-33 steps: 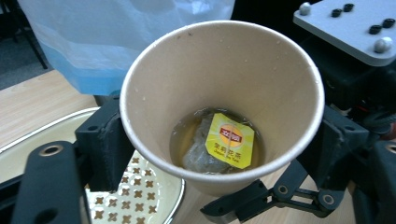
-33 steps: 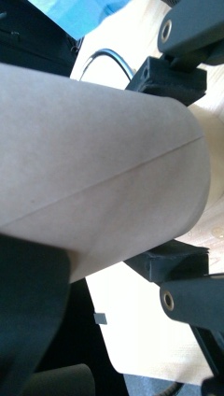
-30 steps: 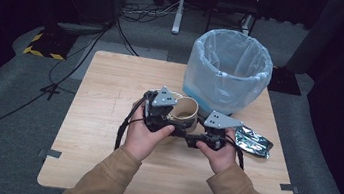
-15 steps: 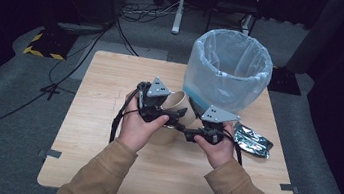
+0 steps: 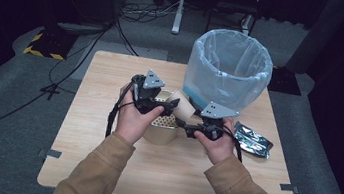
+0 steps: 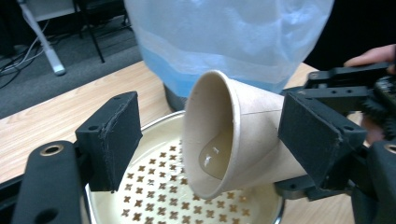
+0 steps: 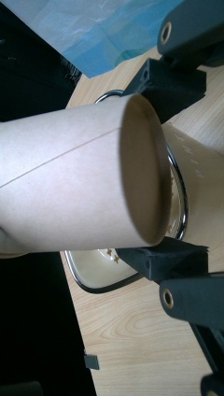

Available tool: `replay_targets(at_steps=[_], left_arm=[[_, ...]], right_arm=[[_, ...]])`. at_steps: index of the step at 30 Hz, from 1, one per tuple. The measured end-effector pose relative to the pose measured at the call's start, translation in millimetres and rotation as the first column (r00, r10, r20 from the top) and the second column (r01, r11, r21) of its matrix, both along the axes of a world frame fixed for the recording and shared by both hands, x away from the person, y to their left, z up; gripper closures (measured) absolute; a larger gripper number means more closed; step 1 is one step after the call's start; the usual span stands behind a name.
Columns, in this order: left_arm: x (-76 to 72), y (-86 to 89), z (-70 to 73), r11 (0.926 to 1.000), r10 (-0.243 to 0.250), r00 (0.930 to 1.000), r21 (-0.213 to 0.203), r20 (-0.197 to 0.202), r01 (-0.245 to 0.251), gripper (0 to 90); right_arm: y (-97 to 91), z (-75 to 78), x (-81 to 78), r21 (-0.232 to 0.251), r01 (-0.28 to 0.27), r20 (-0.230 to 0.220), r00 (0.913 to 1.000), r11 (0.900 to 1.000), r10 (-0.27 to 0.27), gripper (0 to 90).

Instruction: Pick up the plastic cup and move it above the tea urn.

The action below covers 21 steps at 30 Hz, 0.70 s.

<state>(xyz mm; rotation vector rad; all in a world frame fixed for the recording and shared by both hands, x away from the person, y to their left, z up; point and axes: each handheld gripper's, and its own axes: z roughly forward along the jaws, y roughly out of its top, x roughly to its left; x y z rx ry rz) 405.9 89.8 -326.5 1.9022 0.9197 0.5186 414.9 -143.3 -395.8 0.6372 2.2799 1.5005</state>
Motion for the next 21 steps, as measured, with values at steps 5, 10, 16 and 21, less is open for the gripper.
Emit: replay_targets(at_steps=[5,10,16,21], left_arm=[[3.9,4.2,-3.6,0.9998,0.018,0.9998,0.004,-0.011,-0.018,22.4],[5.9,7.3,-7.1,0.9993,0.036,0.9991,0.010,-0.022,-0.036,22.9],[8.0,10.1,-10.5,0.9990,0.043,0.9975,-0.010,-0.056,-0.044,28.3],[8.6,6.5,-17.5,0.9985,0.053,0.9958,-0.011,-0.075,-0.054,28.2]], right_arm=[[-1.5,3.1,0.1,-0.005,0.002,0.007,1.0000,1.0000,-0.002,37.1],[-3.9,7.0,1.0,0.004,-0.003,0.017,0.9998,1.0000,0.003,39.6],[-9.1,11.6,3.1,0.057,-0.039,0.004,0.9992,0.9976,0.039,63.1],[-2.2,14.1,3.3,0.062,-0.043,0.027,0.9988,0.9971,0.042,53.1]])
